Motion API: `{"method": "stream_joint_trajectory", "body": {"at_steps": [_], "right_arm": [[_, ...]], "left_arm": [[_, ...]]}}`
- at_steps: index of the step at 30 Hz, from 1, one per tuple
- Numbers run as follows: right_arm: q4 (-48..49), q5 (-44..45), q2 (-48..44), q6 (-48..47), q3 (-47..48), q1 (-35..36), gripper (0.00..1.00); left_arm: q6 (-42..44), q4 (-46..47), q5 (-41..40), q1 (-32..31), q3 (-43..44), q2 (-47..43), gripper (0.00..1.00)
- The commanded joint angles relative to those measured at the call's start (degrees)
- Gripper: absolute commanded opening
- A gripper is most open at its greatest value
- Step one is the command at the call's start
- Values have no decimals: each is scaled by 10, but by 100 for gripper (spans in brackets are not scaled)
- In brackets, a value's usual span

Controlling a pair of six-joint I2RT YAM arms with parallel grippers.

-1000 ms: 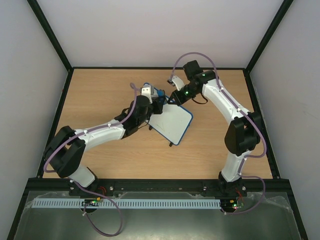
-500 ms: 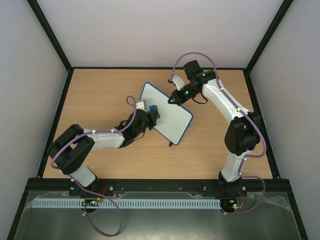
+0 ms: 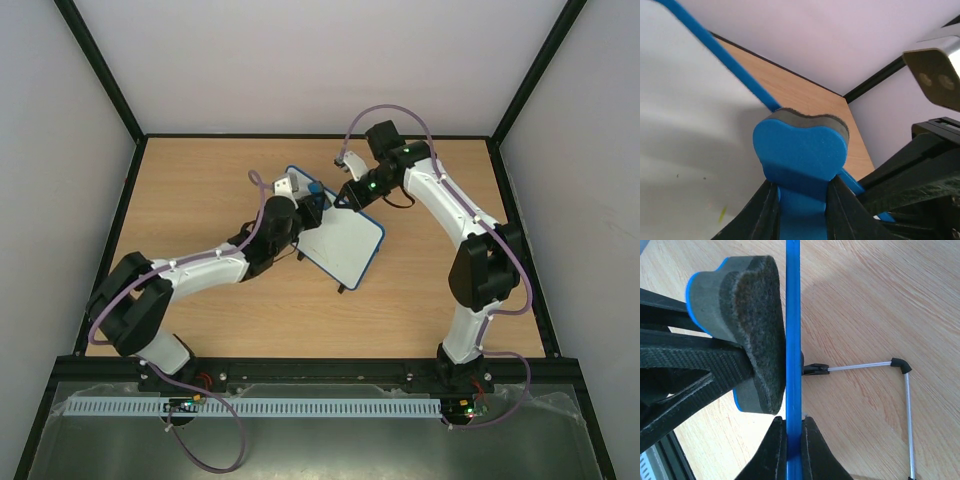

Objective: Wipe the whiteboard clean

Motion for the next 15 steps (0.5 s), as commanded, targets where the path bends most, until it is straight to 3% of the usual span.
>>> {"method": "stream_joint_trajectory", "body": {"at_steps": [1, 10, 15], "right_arm": [[-64, -5, 28, -7, -28, 29, 2], [-65, -6, 27, -7, -27, 29, 2], [-66, -6, 26, -8, -28, 29, 2]], "left_arm": [[-69, -35, -15, 2, -7, 35, 3], [-183, -17, 11, 9, -80, 70, 3], [-184, -43, 29, 22, -50, 45, 3]]}}
